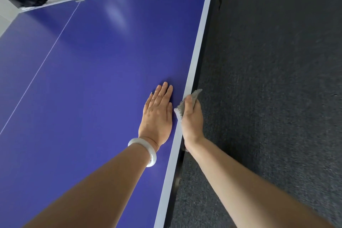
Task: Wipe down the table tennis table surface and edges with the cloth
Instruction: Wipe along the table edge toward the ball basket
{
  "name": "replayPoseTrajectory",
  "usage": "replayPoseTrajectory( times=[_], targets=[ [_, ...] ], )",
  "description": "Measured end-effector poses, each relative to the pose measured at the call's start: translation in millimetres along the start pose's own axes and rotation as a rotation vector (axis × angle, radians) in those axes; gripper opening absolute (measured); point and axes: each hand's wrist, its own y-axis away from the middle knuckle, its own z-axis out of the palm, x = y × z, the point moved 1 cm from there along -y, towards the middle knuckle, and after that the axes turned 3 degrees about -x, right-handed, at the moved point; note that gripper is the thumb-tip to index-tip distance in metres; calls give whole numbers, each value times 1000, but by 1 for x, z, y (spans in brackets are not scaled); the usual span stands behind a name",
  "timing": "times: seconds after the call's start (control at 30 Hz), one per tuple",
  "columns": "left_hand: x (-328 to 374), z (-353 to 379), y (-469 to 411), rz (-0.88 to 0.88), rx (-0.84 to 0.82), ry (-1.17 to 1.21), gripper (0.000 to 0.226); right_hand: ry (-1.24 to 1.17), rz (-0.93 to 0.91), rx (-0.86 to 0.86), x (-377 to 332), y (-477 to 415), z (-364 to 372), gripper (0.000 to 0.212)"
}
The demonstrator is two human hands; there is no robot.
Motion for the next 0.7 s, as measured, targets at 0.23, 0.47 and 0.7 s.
replayPoseTrajectory(
  times=[0.23,0.47,0.7],
  targets=[
    [3,-3,0,-3,5,-2,49,90,90,-41,66,138,-3,81],
    [1,-1,-4,2,21,-2,48,228,17,-48,61,124,-2,93],
    [-4,6,-3,28,44,-24,47,231,1,-102,66,124,-5,72]
  ],
)
